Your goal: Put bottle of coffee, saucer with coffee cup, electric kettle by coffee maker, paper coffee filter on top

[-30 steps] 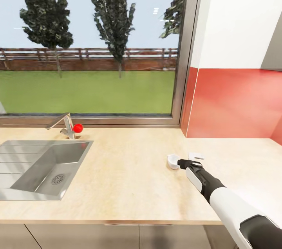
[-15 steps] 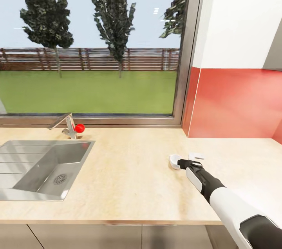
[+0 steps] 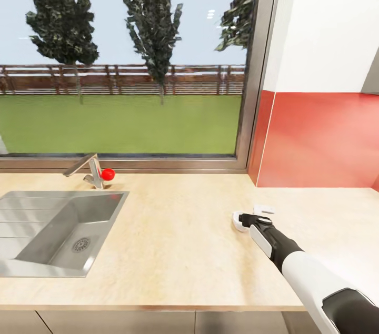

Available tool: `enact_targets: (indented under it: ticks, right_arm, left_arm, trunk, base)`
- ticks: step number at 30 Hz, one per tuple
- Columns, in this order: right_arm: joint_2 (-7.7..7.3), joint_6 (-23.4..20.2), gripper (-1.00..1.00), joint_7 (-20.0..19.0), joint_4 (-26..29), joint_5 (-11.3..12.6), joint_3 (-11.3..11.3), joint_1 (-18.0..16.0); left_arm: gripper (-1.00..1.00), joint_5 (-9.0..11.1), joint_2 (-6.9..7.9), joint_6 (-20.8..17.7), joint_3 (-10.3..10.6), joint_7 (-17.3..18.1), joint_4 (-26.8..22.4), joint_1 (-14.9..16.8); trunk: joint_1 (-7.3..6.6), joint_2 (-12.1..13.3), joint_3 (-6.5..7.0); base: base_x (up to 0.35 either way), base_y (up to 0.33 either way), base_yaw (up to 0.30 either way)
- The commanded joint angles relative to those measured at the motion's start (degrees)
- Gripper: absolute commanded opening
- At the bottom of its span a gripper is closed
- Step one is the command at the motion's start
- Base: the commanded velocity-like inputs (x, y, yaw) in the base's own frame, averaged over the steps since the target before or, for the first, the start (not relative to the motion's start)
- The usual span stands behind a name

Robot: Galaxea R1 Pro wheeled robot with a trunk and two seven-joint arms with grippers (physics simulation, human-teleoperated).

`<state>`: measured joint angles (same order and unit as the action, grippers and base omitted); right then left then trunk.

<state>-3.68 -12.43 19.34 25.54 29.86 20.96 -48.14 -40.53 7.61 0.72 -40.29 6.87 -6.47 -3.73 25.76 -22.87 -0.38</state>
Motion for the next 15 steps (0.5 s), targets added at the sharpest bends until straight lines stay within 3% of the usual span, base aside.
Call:
enact_targets:
  ticks: [1, 15]
  right_arm:
    - [-0.07, -0.3, 1.0, 0.4, 0.1, 0.4, 0.5, 0.0]
    - [-0.01, -0.2, 1.0, 0.4, -1.8, 0.4, 0.5, 0.0]
  left_arm:
    - [1.0, -0.5, -0.04, 0.1, -0.5, 0.3, -0.1, 0.0]
    - [1.0, -0.5, -0.06, 0.1, -0.5, 0.3, -0.1, -0.1]
  trunk:
    - [0.03, -0.1, -0.04]
    - [0.03, -0.1, -0.04]
  base:
    - [0.007, 0.005, 0.0]
    - [0.001, 0.001, 0.0]
